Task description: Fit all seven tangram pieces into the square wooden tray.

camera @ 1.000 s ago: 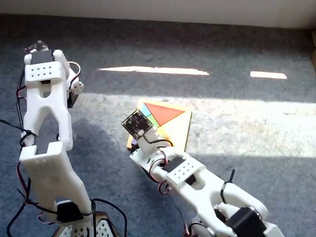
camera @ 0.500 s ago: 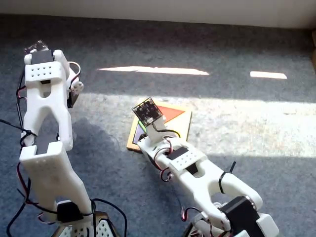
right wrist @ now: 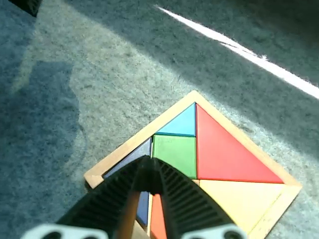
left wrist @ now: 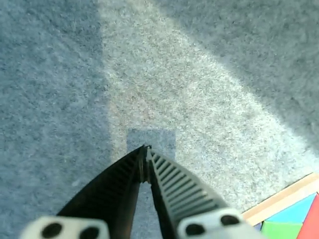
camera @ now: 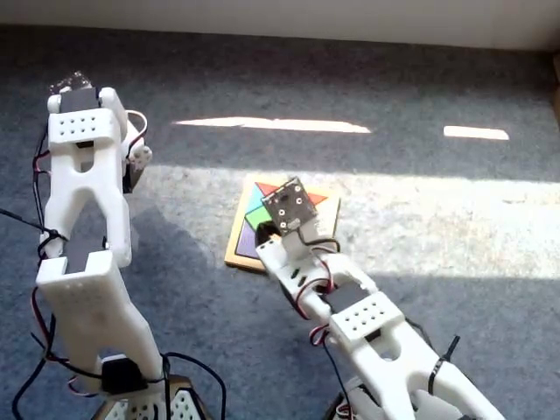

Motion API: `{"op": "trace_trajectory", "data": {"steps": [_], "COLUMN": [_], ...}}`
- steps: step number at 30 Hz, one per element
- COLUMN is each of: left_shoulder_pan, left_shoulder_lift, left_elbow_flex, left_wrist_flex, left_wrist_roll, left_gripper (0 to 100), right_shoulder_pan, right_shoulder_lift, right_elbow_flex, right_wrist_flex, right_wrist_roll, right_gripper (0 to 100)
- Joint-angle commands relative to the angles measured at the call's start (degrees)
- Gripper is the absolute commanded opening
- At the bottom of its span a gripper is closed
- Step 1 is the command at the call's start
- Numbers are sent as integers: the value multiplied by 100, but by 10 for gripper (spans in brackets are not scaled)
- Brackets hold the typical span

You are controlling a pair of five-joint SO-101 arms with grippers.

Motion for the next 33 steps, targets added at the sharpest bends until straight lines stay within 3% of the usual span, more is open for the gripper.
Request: {"op": "trace_trajectory", "data": {"steps": [1, 7, 17, 33], "left_shoulder_pan": [251, 409, 567, 1244], "left_shoulder_lift": [-251, -1130, -3345, -6290], "left_elbow_flex": [-22, 892, 3530, 6862], "left_wrist_flex": [62, -44, -1978, -4378], "left_wrist_roll": [-211, -290, -677, -1635], "left_gripper": [5, 5, 5, 5], "right_shoulder_pan": [382, 576, 567, 567], "right_shoulder_lift": [-207, -48, 462, 470], "right_elbow_flex": [-31, -31, -31, -22], "right_wrist_flex": [22, -13, -22, -22], "right_wrist_roll": [44, 35, 53, 35], "right_gripper": [6, 6, 6, 6]}}
